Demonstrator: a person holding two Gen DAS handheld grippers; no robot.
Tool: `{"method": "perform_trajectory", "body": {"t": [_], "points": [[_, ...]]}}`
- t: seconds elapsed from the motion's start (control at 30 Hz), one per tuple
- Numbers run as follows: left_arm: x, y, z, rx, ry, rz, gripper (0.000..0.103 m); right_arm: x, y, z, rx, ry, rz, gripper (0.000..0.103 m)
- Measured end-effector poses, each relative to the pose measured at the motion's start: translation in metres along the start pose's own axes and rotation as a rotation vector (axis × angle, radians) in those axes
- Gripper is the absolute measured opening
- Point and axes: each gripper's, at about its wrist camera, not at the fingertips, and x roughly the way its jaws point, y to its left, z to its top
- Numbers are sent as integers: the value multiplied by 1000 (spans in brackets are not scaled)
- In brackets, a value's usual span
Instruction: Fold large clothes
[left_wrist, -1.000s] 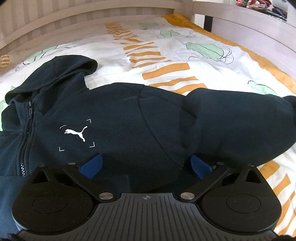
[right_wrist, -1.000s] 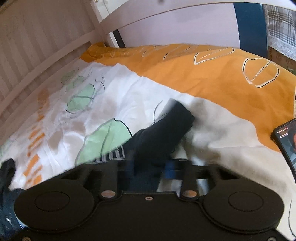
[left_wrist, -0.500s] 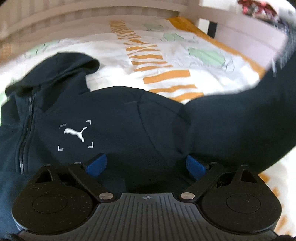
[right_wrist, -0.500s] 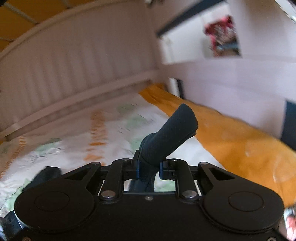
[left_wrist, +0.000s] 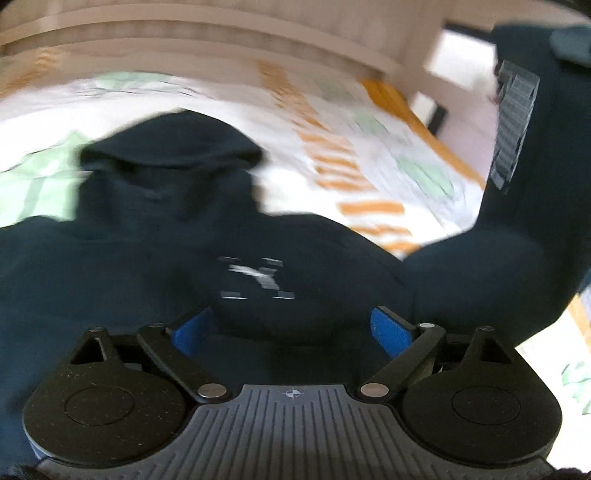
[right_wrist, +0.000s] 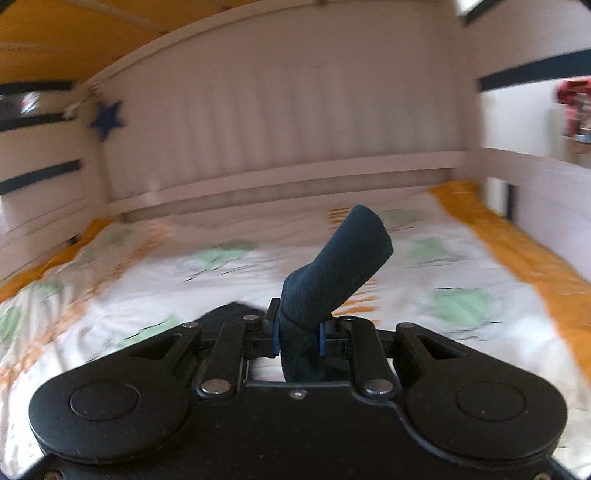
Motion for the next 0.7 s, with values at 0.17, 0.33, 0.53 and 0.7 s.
{"method": "perform_trajectory", "body": {"t": [0.17,0.33,0.53,0.7], "points": [[-57,74,-6,-64,-48,73,93,38,66,-19,-24,50,110,27],[-90,140,-10,-165,-68,134,94,78,136,-52,-68,137,181,28],[-103,192,-21,-283,-75,145,94,113,195,-111,-161,262,195,29],[-98,207,-26,-315,-90,115,94,124,219,-147,-218,326,182,44]]}}
